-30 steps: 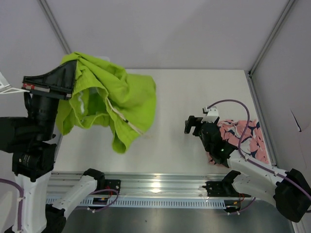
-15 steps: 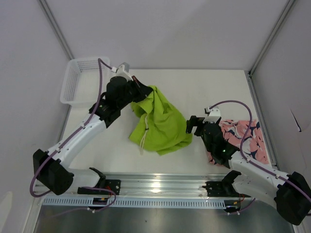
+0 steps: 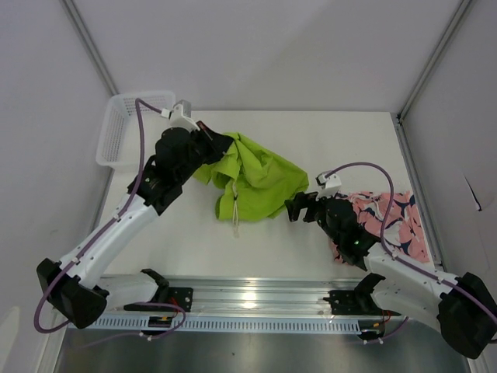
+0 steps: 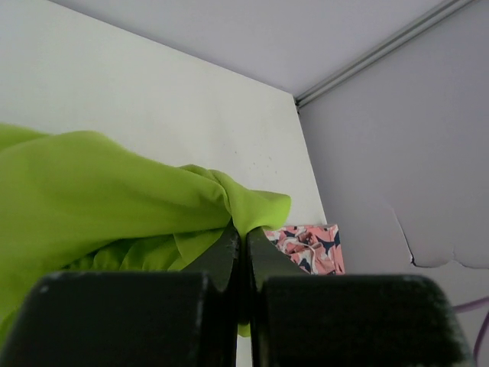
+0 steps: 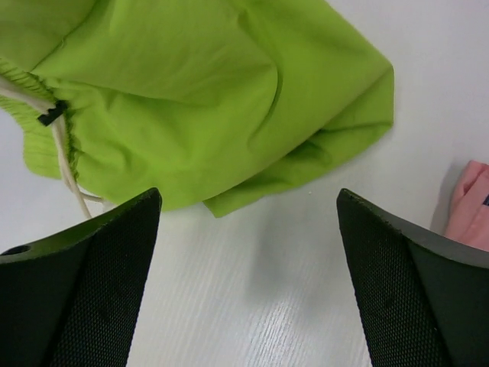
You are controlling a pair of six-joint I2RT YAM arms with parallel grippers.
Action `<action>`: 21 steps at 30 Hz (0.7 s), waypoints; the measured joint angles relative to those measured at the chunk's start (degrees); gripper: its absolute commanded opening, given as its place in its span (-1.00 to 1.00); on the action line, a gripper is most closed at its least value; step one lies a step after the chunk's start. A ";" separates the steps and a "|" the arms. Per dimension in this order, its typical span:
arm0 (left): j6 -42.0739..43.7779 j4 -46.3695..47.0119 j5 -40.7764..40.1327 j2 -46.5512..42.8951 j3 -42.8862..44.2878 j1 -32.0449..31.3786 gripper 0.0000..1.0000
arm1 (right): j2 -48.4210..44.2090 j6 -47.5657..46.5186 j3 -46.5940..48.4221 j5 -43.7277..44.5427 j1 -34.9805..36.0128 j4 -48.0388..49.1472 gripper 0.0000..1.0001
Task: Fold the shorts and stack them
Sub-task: Move the shorts to the center of the board
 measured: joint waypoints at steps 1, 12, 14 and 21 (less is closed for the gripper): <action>0.24 -0.59 -0.24 -0.57 -0.13 -0.42 -1.00 | 0.57 -0.11 0.00 -0.61 0.07 0.04 0.95; 1.86 -5.99 -1.16 -5.25 -0.11 -2.49 -1.00 | 7.93 0.11 3.52 -2.69 -1.49 -1.53 0.94; 2.19 -6.93 -1.64 -6.23 -0.11 -2.51 -0.90 | 8.81 0.28 3.82 -4.39 -2.16 -1.51 0.92; 5.44 -7.37 -7.61 -4.22 -0.26 -1.25 -0.54 | 10.40 0.44 4.04 -8.09 -2.38 -1.51 0.92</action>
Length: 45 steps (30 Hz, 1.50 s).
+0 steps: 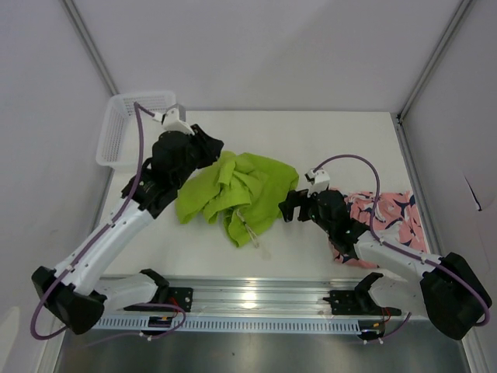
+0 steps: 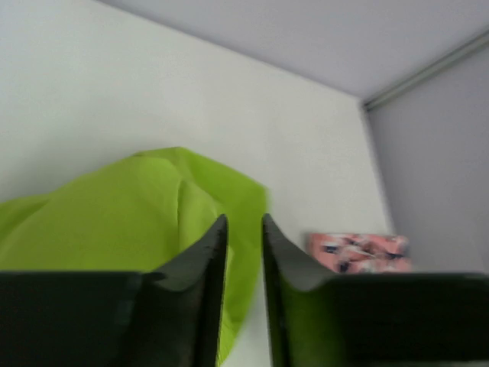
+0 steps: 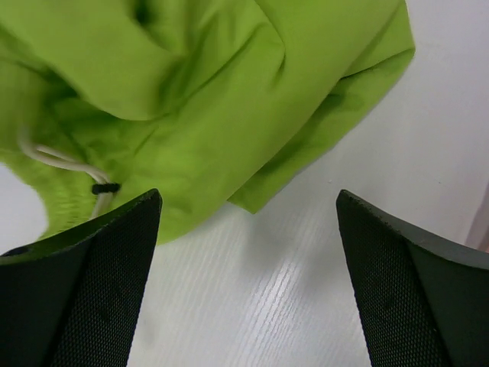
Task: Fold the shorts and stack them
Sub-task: Move the shorts to the center of the board, then flatten the shorts out
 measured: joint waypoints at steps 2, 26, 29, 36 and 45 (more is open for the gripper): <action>0.59 -1.46 2.10 4.96 0.87 4.66 -0.61 | 0.04 0.00 0.02 -0.33 -0.04 0.00 0.92; 3.34 -12.20 -2.64 -5.01 -7.21 -19.50 0.37 | 4.42 4.66 1.86 -2.03 -8.09 -2.47 0.52; 3.43 -12.37 -4.20 -2.58 -10.19 -25.22 0.34 | 5.99 6.45 2.12 -4.68 -11.17 -2.47 0.40; 3.37 -10.43 -5.29 9.46 -14.75 -31.04 0.33 | 9.33 8.90 2.80 -9.60 -14.19 -3.10 0.31; 2.64 -10.84 -9.81 25.00 -12.81 -31.76 0.26 | 8.70 9.60 2.82 -10.99 -14.60 -2.99 0.29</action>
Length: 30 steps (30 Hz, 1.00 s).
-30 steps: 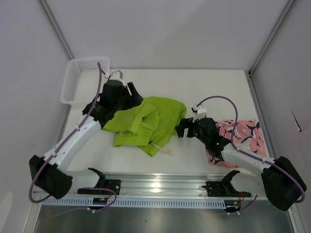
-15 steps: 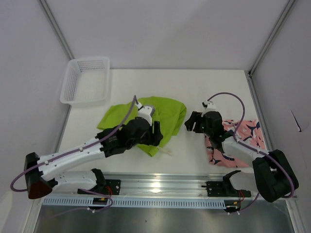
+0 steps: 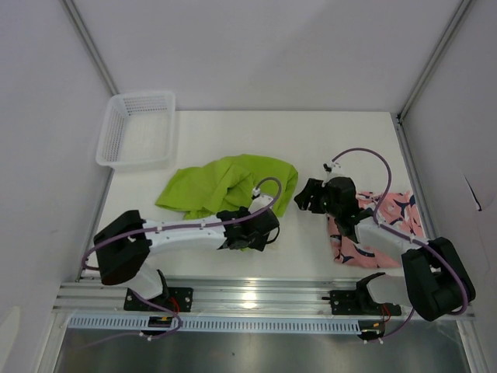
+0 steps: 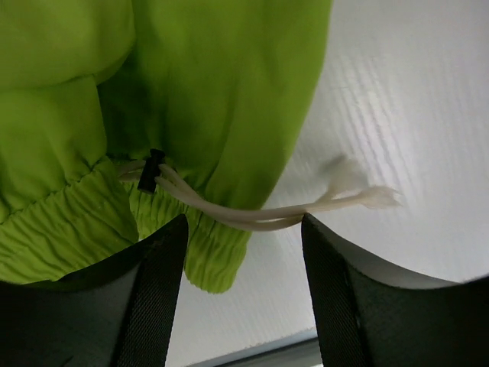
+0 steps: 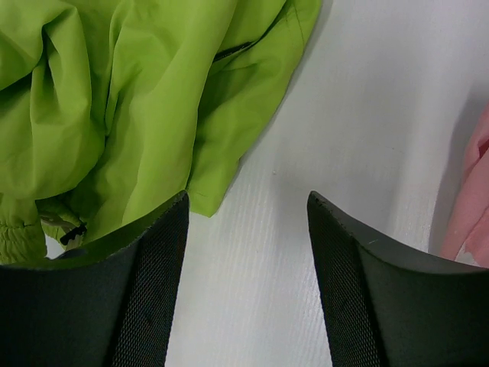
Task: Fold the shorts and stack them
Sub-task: Flatten the shorts out
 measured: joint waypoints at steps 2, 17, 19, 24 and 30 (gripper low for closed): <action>-0.42 -0.94 -1.18 3.19 1.25 -0.02 0.23 | -0.33 0.04 0.00 -0.09 -0.07 0.00 0.29; -1.68 -5.40 -0.76 3.74 4.81 0.00 -1.00 | -1.11 0.28 0.00 -0.68 -0.76 0.04 0.11; -1.09 -5.27 2.40 -2.78 4.02 0.07 -1.00 | -1.11 0.33 0.00 -0.76 -0.83 0.04 0.10; -0.35 -0.94 16.13 -21.64 1.99 5.01 -1.00 | -1.11 0.31 0.00 -1.75 -0.94 0.09 0.16; 0.11 0.85 28.68 -30.95 -3.87 22.14 -1.00 | 1.97 0.28 1.01 -3.96 -1.01 0.04 0.36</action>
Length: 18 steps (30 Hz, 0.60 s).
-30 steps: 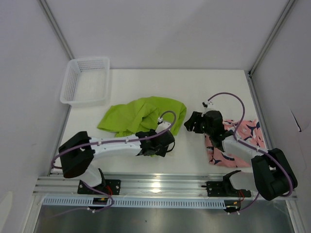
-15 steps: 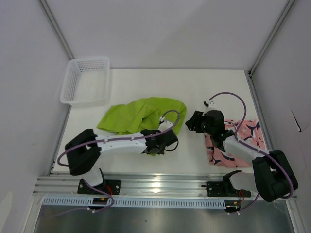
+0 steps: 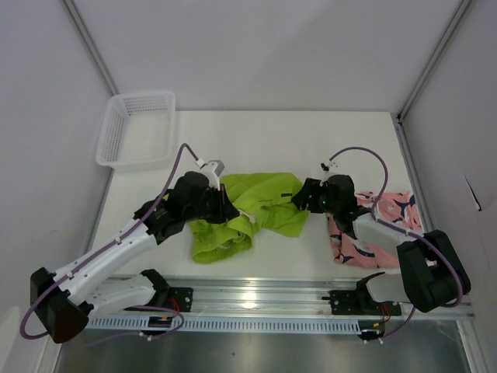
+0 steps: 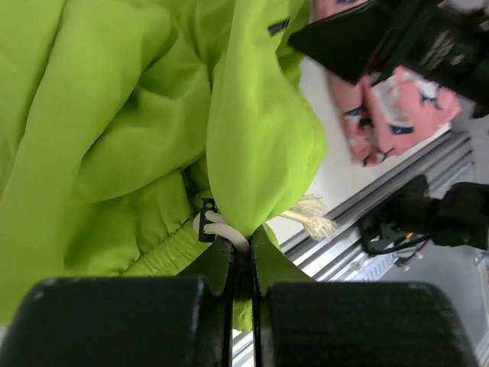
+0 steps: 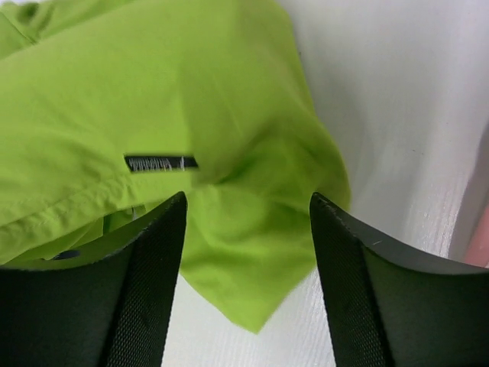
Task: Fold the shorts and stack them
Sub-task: Flatten the shorts out
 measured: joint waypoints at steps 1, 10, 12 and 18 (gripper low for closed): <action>0.26 -0.61 0.63 0.11 -0.72 0.76 -1.00 | 0.81 -0.04 0.26 -0.26 0.00 0.00 0.36; 2.32 -4.68 4.28 -1.14 -3.67 5.42 -1.00 | 4.94 -0.33 2.38 -2.27 0.00 -0.44 0.44; 2.75 -4.85 4.76 -1.68 -3.65 5.66 -1.00 | 5.35 -0.35 2.73 -2.78 -0.02 -0.61 0.43; 4.22 -7.80 6.03 -1.99 -0.81 5.75 -1.00 | 9.03 -1.01 5.35 -5.18 0.44 -1.44 0.45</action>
